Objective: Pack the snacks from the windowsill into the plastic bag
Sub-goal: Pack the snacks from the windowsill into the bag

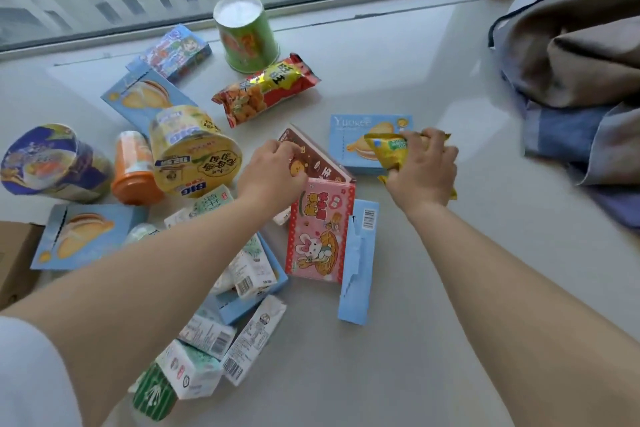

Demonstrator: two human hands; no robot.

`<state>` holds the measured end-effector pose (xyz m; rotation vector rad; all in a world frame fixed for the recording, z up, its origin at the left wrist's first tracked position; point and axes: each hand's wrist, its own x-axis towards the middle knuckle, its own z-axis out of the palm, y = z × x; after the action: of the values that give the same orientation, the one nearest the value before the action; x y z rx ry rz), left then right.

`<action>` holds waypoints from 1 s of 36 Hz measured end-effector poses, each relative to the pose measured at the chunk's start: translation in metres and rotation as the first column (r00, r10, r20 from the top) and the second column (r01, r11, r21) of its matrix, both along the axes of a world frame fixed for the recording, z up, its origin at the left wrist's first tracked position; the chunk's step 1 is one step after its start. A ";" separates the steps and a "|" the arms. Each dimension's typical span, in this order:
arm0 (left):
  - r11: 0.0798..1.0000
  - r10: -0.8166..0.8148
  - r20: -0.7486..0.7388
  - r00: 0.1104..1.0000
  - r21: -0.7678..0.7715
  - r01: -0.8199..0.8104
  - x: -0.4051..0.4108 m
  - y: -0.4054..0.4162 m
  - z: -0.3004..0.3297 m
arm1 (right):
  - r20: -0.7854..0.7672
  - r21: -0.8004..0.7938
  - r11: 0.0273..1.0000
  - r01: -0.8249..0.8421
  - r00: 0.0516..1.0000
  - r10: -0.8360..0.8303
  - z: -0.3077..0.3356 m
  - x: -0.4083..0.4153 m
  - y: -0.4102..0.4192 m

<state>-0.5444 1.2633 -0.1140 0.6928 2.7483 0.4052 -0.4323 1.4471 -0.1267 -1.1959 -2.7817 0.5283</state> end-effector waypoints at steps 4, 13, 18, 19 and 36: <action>0.995 -0.011 -0.001 1.000 -0.097 0.011 -0.048 0.012 -0.003 | 0.012 -0.011 0.986 -0.169 0.986 0.169 -0.005 -0.049 -0.004; 0.949 -0.025 -0.095 0.995 -0.316 -0.006 -0.155 0.021 -0.033 | 0.054 0.028 0.927 -0.375 0.926 0.373 -0.023 -0.123 -0.016; 0.942 0.021 -0.046 0.999 -0.332 -0.035 -0.198 0.029 -0.050 | 0.064 -0.025 0.933 -0.358 0.931 0.359 -0.039 -0.148 -0.014; 0.940 0.020 -0.034 0.999 -0.341 -0.030 -0.205 0.030 -0.053 | 0.059 -0.033 0.936 -0.349 0.935 0.351 -0.040 -0.152 -0.014; 0.946 0.178 0.001 0.984 -0.276 -0.170 -0.187 0.039 -0.052 | -0.038 -0.023 0.939 -0.343 0.939 0.342 -0.039 -0.151 -0.015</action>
<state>-0.7315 1.3026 -0.1664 0.3733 2.7737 0.0618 -0.5830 1.4326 -0.1659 -0.6961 -2.9760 0.6072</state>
